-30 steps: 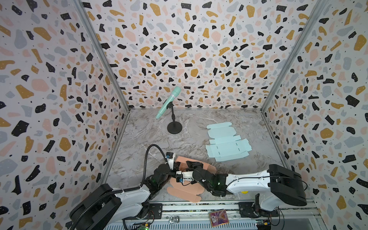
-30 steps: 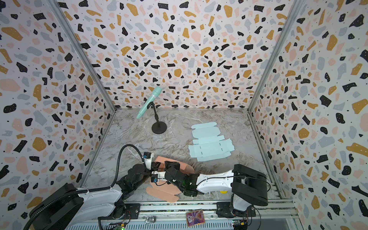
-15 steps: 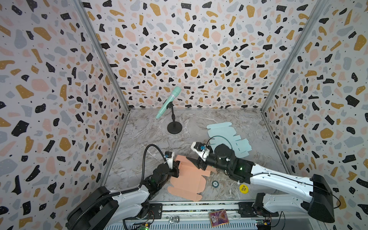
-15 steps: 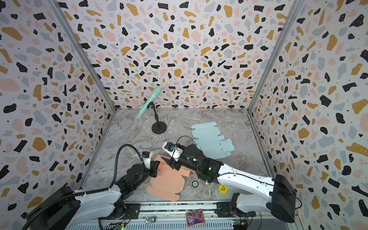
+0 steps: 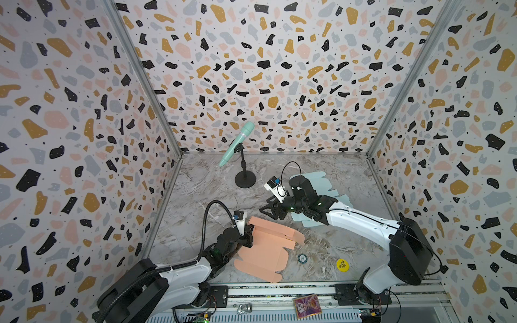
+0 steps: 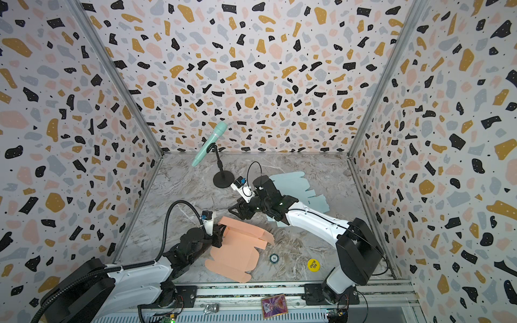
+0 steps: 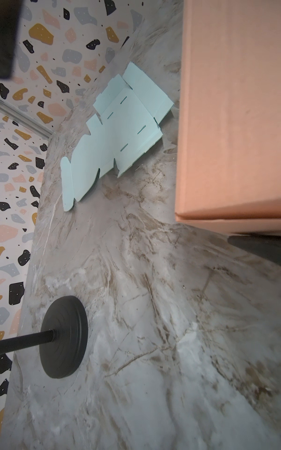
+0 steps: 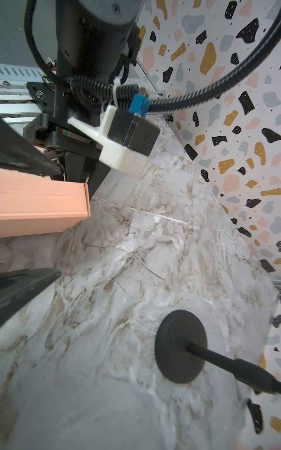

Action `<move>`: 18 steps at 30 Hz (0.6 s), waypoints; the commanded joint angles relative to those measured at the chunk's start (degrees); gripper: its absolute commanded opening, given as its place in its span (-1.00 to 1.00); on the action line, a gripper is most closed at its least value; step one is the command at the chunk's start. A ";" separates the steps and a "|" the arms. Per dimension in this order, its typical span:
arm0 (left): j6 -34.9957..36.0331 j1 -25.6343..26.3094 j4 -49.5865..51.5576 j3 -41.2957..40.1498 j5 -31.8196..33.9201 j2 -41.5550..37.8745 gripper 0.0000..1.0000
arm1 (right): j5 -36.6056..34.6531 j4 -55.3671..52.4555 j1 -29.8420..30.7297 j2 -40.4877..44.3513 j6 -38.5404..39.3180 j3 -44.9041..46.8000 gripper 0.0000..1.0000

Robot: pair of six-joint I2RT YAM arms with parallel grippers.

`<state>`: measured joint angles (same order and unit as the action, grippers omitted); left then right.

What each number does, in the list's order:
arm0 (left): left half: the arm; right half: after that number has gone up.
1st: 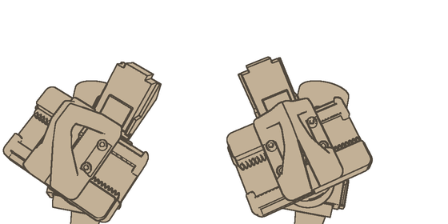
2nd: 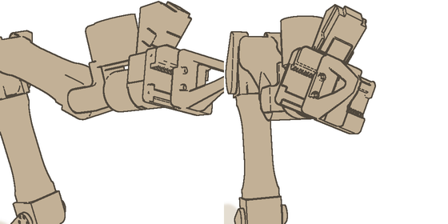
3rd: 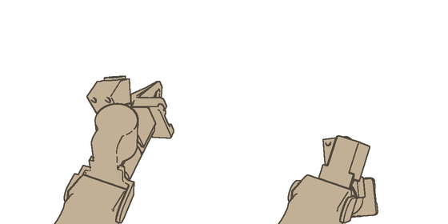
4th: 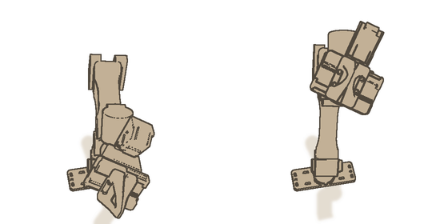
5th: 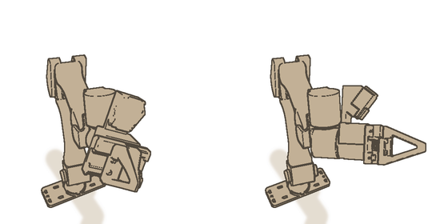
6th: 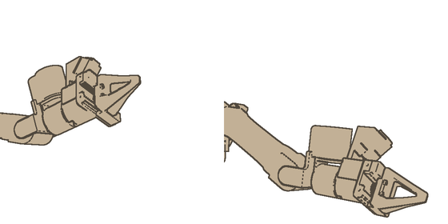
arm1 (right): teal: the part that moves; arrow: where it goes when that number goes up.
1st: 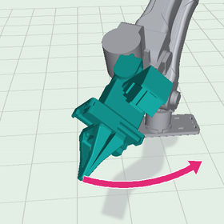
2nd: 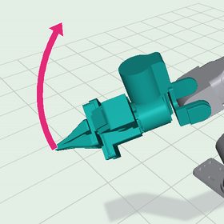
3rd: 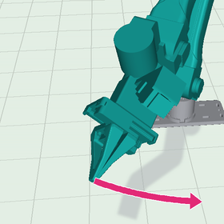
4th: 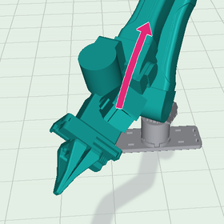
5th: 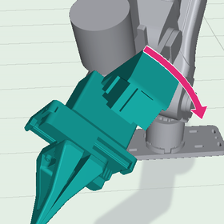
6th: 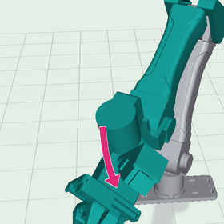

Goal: Assemble paper box
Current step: First fold the bottom flaps of a flat cardboard box at the center of the table.

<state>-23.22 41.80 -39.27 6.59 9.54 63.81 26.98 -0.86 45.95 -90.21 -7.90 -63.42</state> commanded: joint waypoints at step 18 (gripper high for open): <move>0.49 0.38 -5.18 2.27 0.38 3.98 -0.70 | 7.38 1.55 -1.48 -2.83 -4.80 -0.48 0.10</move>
<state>-23.11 41.82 -40.45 7.62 9.52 67.96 33.50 -1.04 44.84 -93.71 -11.31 -64.23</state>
